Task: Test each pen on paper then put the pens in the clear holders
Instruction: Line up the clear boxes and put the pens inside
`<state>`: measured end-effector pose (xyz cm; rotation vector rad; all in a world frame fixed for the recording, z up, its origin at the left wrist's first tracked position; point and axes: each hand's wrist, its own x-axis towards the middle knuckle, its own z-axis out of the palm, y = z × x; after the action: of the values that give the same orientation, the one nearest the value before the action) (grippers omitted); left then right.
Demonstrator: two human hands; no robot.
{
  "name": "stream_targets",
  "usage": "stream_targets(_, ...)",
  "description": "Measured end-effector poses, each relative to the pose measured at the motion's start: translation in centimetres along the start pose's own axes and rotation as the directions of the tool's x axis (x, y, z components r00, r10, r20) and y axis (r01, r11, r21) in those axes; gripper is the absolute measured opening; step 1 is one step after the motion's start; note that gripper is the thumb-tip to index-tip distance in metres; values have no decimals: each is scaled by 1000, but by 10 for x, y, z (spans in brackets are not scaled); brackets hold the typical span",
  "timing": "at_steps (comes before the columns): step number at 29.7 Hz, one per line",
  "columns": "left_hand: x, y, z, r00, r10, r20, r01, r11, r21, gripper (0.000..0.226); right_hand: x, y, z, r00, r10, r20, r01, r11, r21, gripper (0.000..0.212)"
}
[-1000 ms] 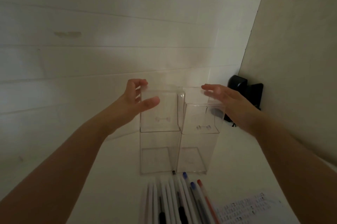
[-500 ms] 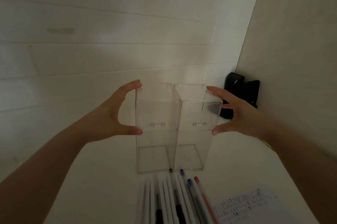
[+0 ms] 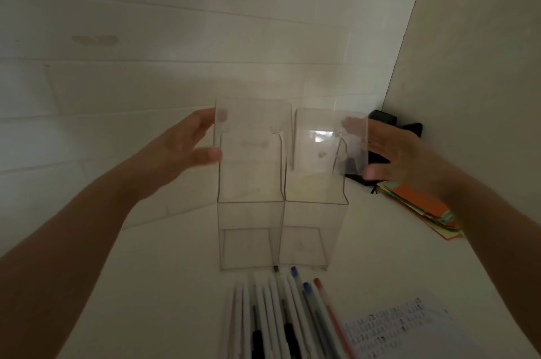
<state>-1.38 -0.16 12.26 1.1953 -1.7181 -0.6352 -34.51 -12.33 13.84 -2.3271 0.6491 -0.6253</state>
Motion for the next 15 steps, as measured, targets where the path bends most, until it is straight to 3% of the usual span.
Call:
stream_targets(1,6,-1,1,999,0,-45,1,1000,23,76,-6,8,-5,997,1,73,2,999,-48,74)
stream_targets(3,20,-1,6,986,-38,-161,31,998,-51,68,2,42,-30,985,134,-112,-128,990,60,65)
stream_targets(5,36,4,13,955,-148,-256,85,967,-241,76,15,44,-26,971,118,-206,-98,990,105,46)
stream_targets(6,43,10,16,931,-202,-303,118,954,-275,77,24,20,-10,975,95,-199,-68,988,138,48)
stream_targets(9,60,19,16,869,-324,-373,246,939,-242,85,50,-17,-1,900,284,-330,-193,940,283,81)
stream_targets(12,67,23,12,833,-417,-364,357,907,-222,93,64,-31,-5,873,409,-267,-316,890,330,94)
stream_targets(15,73,23,11,805,-468,-364,417,883,-214,93,81,-35,-9,799,546,-250,-453,821,347,99)
